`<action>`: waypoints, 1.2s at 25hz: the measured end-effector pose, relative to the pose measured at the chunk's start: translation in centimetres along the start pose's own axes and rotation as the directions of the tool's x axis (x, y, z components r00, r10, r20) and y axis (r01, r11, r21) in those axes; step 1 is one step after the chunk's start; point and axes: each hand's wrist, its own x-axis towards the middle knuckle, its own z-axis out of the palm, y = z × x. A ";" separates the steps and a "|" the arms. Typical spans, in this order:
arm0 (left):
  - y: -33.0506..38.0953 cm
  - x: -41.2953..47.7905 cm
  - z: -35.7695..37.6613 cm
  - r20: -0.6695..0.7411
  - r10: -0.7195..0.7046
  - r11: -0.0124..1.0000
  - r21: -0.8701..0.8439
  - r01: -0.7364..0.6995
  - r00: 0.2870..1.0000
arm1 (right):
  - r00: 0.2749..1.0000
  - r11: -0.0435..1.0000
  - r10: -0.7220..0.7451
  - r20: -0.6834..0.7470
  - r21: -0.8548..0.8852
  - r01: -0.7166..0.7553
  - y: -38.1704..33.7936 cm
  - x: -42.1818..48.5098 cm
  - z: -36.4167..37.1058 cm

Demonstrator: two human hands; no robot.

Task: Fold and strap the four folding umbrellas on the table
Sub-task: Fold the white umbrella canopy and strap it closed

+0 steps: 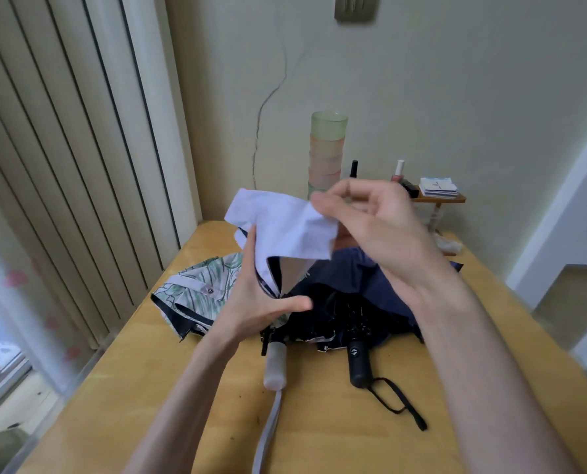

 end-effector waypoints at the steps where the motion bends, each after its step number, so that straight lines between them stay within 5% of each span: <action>1: 0.2 -0.1 0.7 -0.018 -0.010 1.000 0.019 0.010 1.000 | 0.999 0.999 0.030 0.009 -0.029 -0.030 -0.6 1.0 0.8; 4: 0.9 -0.7 2.7 -0.122 -0.001 0.999 -0.053 -0.005 0.993 | 0.992 0.984 0.119 0.029 -0.136 -0.114 -1.6 3.8 2.9; 6: 1.8 -1.0 3.2 -0.153 -0.040 0.988 -0.154 0.016 0.987 | 0.973 0.985 0.159 0.169 -0.097 -0.144 -1.7 4.6 3.8; 9: 2.1 -1.1 2.8 -0.158 -0.086 0.969 -0.241 0.046 0.984 | 0.992 0.999 0.012 0.123 -0.036 -0.007 -1.2 5.1 3.0; 12: 2.4 -1.1 2.3 -0.165 -0.081 0.970 -0.241 0.040 0.983 | 0.961 0.853 -0.272 0.052 -0.449 0.266 0.7 5.3 0.8; 14: 2.7 -1.3 2.1 -0.158 -0.057 0.977 -0.211 0.023 0.986 | 0.966 0.725 -0.226 0.124 -0.642 0.251 2.1 5.3 0.4; 22: 3.3 -1.8 2.2 -0.162 -0.015 0.995 -0.104 -0.002 0.987 | 0.972 0.743 -0.230 -0.052 -0.654 0.141 3.2 7.6 1.2; 26: 3.4 -1.8 2.0 -0.175 0.017 1.000 -0.013 -0.020 0.984 | 0.978 0.713 -0.198 0.058 -0.676 0.185 2.5 8.3 0.9; 30: 3.3 -2.0 2.3 -0.187 0.027 1.000 0.002 -0.027 0.982 | 0.964 0.809 -0.222 0.145 -0.525 0.266 1.7 8.4 0.8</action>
